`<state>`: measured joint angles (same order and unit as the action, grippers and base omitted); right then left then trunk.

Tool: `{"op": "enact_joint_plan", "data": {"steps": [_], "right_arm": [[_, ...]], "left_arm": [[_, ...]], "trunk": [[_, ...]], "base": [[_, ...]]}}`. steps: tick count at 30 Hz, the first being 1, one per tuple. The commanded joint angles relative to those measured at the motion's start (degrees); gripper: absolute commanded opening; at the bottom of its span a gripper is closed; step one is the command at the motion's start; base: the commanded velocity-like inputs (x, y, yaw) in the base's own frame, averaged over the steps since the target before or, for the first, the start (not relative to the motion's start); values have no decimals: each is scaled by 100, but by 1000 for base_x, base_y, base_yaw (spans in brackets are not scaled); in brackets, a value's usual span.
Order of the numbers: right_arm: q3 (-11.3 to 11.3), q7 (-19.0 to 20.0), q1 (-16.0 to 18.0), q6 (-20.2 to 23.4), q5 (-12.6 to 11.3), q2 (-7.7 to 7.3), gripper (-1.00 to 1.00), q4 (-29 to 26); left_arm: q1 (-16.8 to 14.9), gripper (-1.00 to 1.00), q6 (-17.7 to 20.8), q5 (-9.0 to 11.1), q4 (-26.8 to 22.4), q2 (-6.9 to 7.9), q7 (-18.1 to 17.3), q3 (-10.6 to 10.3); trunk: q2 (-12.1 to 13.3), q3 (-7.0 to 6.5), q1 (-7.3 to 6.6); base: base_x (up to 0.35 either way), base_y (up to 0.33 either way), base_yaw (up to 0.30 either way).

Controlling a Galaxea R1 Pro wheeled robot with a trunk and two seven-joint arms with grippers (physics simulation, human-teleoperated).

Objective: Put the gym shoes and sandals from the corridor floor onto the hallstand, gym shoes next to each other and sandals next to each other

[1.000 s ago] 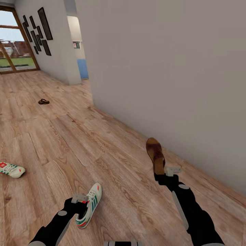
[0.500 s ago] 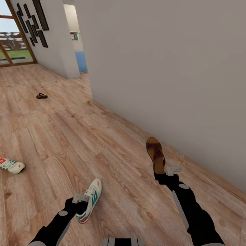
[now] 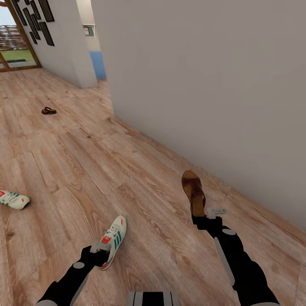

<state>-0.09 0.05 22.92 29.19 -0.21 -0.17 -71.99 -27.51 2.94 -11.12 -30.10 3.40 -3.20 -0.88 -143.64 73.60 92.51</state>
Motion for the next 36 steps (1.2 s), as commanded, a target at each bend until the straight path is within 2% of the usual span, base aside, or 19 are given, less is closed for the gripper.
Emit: {"op": "enact_joint_plan", "data": {"steps": [1, 8, 15, 22, 32, 36], "right_arm": [[0, -13, 2, 34, -23, -1, -100, -10], [0, -13, 2, 34, -23, -1, -100, -11], [0, -13, 2, 34, -23, -1, -100, -10], [0, -13, 2, 34, -23, -1, -100, -10], [0, -13, 2, 34, -23, 0, -100, -15], [4, -13, 2, 34, -23, -1, -100, -15]], "left_arm": [[0, 100, 31, -33, -13, 3, -14, -8], [0, 100, 31, -33, -13, 3, -14, -8], [0, 100, 31, -33, -13, 3, -14, -8], [0, 100, 31, -39, -13, 10, -14, -1], [0, 100, 31, -39, -13, 12, -14, 0], [0, 100, 31, -39, -13, 11, -14, -3]], "trunk": [[-4, 37, 1], [-13, 254, 19], [-13, 293, 19], [-22, 508, 37], [-22, 547, 37], [-28, 663, 48]], "base": [[0, 0, 0], [0, 0, 0], [0, 0, 11], [0, 0, 96], [0, 0, 51], [0, 0, 3]]}}
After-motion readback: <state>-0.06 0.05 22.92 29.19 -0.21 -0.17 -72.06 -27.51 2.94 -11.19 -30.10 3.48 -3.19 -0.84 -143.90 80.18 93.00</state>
